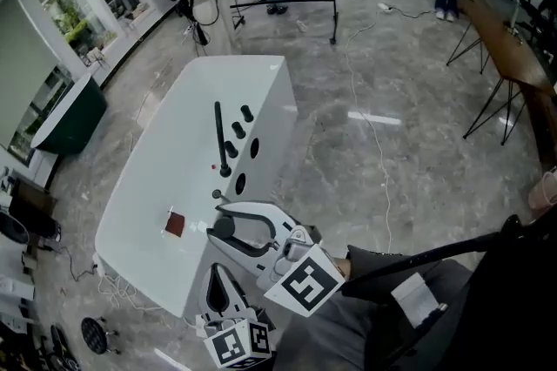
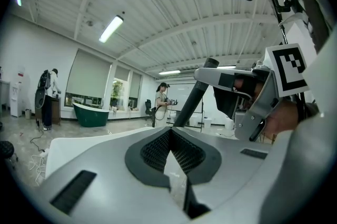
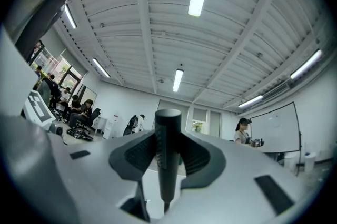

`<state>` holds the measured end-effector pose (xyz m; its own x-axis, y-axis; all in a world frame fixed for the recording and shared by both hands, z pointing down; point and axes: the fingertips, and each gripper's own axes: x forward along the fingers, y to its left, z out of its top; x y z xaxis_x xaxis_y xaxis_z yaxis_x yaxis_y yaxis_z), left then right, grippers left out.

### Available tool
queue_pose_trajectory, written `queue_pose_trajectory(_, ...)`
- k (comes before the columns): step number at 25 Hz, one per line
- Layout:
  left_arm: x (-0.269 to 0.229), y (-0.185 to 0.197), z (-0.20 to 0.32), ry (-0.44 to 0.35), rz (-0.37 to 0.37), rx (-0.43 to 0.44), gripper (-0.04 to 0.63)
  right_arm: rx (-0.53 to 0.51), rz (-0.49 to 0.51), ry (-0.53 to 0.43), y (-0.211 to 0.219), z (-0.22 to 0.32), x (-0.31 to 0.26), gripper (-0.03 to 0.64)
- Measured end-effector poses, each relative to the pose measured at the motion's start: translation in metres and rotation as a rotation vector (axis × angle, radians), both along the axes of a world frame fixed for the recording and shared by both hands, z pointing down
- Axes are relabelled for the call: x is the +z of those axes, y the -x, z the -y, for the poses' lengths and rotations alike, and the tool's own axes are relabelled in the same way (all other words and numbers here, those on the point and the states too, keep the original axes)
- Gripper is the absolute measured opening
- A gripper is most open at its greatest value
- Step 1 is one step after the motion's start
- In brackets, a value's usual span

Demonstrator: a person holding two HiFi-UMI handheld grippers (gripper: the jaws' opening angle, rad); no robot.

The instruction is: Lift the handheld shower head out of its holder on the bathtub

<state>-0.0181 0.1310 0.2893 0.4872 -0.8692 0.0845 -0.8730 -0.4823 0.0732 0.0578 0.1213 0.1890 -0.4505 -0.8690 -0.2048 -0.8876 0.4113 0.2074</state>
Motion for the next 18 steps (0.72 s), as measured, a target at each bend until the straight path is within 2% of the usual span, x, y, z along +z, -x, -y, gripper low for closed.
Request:
queue_pose_trajectory(7, -0.005, -0.012, -0.017, 0.026, -0.01, 0.057, 0.003, 0.009, -0.013, 0.001, 0.0, -0.011, -0.014, 0.141)
queue_pose_trajectory(14, 0.048, 0.022, -0.003, 0.051, -0.095, 0.025, 0.003, 0.006, -0.016, 0.013, 0.01, 0.0, -0.012, 0.141)
queue_pose_trajectory(16, 0.041, 0.024, -0.01, 0.043, -0.088, 0.025, 0.003, -0.001, -0.017, 0.01, 0.015, -0.008, -0.012, 0.141)
queue_pose_trajectory(18, 0.016, 0.01, -0.029, 0.021, -0.053, 0.041, 0.003, -0.005, -0.022, 0.002, 0.013, -0.026, -0.01, 0.141)
